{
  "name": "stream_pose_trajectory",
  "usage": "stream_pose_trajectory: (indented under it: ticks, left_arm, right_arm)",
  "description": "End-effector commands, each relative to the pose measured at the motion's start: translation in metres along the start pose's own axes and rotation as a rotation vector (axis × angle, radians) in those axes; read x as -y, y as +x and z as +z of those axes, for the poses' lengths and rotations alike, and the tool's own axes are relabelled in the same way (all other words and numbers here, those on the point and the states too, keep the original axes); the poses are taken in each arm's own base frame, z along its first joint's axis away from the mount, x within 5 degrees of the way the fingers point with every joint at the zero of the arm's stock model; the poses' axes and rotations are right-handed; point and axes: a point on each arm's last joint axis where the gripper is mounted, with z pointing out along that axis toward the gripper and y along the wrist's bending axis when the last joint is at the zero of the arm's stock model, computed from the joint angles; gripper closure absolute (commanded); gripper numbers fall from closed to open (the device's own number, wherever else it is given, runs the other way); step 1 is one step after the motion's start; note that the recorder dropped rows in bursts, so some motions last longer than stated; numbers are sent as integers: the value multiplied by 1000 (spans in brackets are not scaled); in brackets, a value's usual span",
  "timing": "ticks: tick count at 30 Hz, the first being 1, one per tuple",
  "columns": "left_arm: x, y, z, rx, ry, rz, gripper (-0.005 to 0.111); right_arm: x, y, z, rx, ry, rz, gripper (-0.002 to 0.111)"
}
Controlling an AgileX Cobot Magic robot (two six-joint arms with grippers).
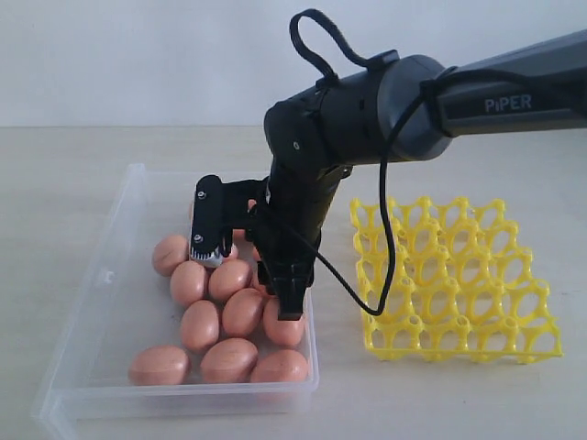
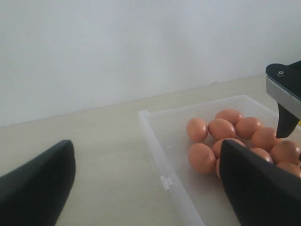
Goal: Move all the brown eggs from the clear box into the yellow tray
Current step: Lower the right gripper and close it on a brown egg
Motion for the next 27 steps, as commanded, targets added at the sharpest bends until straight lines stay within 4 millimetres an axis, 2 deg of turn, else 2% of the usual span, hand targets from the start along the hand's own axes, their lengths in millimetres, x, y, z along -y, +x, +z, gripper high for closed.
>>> stream_pose_trajectory:
  ticks: [1, 6, 14, 21, 22, 24, 27]
  left_arm:
    - [0, 1, 0, 7, 0, -14, 29]
    - [0, 1, 0, 7, 0, -14, 29]
    - [0, 1, 0, 7, 0, -14, 29]
    - [0, 1, 0, 7, 0, -14, 29]
    - [0, 1, 0, 7, 0, -14, 29]
    - [0, 1, 0, 7, 0, -14, 29]
    - [0, 1, 0, 7, 0, -14, 29]
  right_arm:
    - [4, 0, -2, 24, 18, 8, 62]
    - [5, -2, -2, 36, 33, 8, 62]
    - [-1, 3, 26, -9, -23, 17, 62]
    - [2, 2, 34, 11, 9, 69, 63]
    - [3, 1, 34, 22, 21, 92, 65]
    - [5, -1, 34, 37, 37, 122, 75]
    - [6, -2, 34, 56, 49, 147, 106]
